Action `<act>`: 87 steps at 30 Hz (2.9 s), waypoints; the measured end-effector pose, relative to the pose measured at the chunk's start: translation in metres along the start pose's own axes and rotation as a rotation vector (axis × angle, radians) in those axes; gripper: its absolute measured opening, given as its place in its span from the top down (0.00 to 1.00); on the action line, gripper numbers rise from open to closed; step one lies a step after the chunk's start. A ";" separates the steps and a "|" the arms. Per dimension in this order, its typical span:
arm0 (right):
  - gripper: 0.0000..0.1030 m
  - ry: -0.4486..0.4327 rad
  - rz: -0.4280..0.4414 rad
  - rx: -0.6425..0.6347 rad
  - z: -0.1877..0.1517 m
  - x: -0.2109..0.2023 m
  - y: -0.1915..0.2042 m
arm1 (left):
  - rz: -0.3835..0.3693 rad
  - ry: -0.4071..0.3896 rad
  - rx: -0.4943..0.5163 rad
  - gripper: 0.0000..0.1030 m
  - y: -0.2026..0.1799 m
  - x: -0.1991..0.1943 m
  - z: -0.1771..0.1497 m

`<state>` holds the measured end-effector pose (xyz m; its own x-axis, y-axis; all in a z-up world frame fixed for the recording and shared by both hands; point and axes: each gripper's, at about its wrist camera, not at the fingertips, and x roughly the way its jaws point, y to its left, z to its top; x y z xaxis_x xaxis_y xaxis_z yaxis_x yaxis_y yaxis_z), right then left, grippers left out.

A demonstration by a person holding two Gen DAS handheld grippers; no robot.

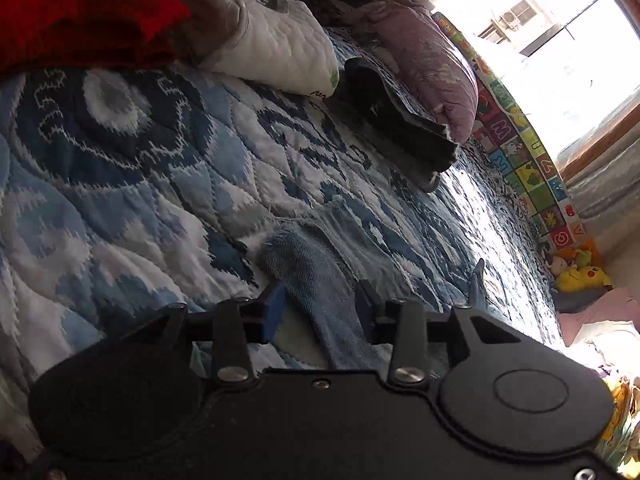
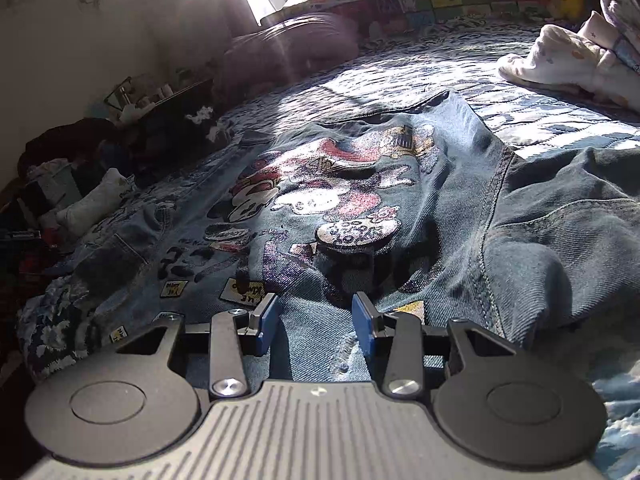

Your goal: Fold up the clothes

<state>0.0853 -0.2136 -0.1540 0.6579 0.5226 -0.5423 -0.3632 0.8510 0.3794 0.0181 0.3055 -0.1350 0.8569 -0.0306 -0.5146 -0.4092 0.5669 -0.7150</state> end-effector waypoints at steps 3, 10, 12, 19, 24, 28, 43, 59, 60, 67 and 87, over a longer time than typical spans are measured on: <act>0.60 0.001 -0.002 -0.004 0.000 0.001 0.000 | 0.009 0.022 -0.129 0.51 0.022 0.001 -0.003; 0.60 0.007 -0.008 -0.010 0.000 0.001 0.002 | 0.113 -0.056 -0.082 0.66 0.009 0.013 0.002; 0.60 0.008 -0.010 -0.012 0.001 0.001 0.002 | 0.140 -0.030 -0.007 0.88 -0.001 0.024 0.008; 0.60 0.032 -0.027 -0.046 0.003 0.004 0.007 | 0.162 -0.154 0.404 0.98 -0.058 0.009 0.045; 0.57 0.045 -0.055 -0.106 0.003 0.005 0.016 | 0.271 0.022 0.361 0.97 -0.026 0.050 0.043; 0.56 0.073 -0.082 -0.147 0.006 0.005 0.022 | 0.171 0.030 0.095 0.58 0.008 0.041 0.044; 0.60 0.072 0.128 -1.058 -0.017 0.068 0.262 | 0.149 -0.017 0.184 0.62 -0.003 0.028 0.069; 0.77 0.205 0.071 -0.903 -0.014 0.112 0.269 | 0.161 0.278 0.585 0.58 -0.047 0.114 0.102; 0.79 0.209 0.076 -0.896 -0.013 0.113 0.269 | 0.165 0.299 0.618 0.61 -0.048 0.119 0.097; 0.97 0.355 0.230 -0.816 0.003 0.115 0.264 | 0.139 0.068 0.838 0.96 -0.078 0.106 0.079; 0.89 0.204 0.319 -0.291 0.018 0.020 0.161 | 0.082 0.075 0.037 0.56 0.015 0.037 0.037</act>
<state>0.0520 -0.0669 -0.0904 0.3513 0.7349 -0.5801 -0.7150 0.6106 0.3405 0.0558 0.3436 -0.1474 0.7945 -0.0440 -0.6056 -0.4637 0.5999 -0.6520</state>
